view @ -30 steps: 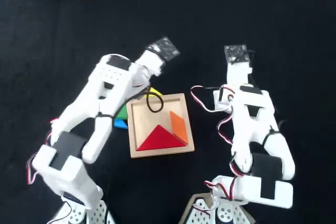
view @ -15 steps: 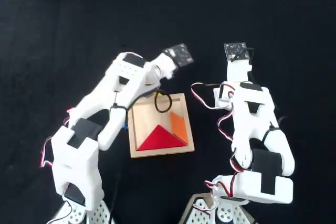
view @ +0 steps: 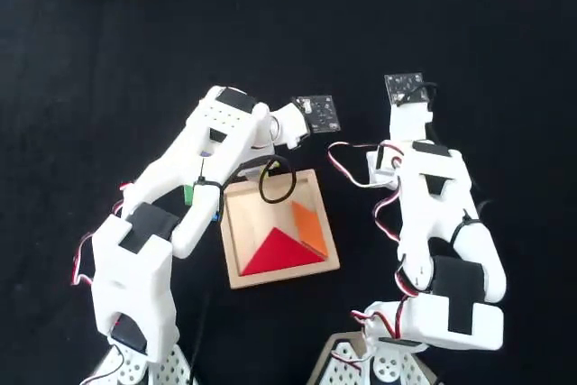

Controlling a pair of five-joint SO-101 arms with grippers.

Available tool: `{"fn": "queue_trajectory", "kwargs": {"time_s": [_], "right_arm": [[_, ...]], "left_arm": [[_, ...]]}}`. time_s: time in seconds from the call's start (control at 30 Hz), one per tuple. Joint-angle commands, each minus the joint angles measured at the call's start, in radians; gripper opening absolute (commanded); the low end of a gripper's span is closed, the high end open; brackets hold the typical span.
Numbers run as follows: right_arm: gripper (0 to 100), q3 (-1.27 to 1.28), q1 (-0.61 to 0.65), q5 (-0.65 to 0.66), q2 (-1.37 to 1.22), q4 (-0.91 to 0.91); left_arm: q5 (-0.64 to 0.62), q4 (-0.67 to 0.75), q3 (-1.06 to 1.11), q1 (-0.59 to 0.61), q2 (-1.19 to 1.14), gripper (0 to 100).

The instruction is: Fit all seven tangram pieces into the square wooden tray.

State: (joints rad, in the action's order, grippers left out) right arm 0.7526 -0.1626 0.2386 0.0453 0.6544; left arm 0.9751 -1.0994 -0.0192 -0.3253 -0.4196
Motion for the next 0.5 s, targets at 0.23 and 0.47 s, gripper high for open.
{"fn": "queue_trajectory", "kwargs": {"time_s": [0.23, 0.47], "right_arm": [[1.1, -0.056, -0.008, 0.000, -0.001, 0.005], [1.1, -0.056, -0.008, 0.000, -0.001, 0.005]], "left_arm": [[0.008, 0.203, -0.082, 0.002, -0.120, 19], [-0.103, 0.199, -0.335, 0.076, -0.216, 19]]}}
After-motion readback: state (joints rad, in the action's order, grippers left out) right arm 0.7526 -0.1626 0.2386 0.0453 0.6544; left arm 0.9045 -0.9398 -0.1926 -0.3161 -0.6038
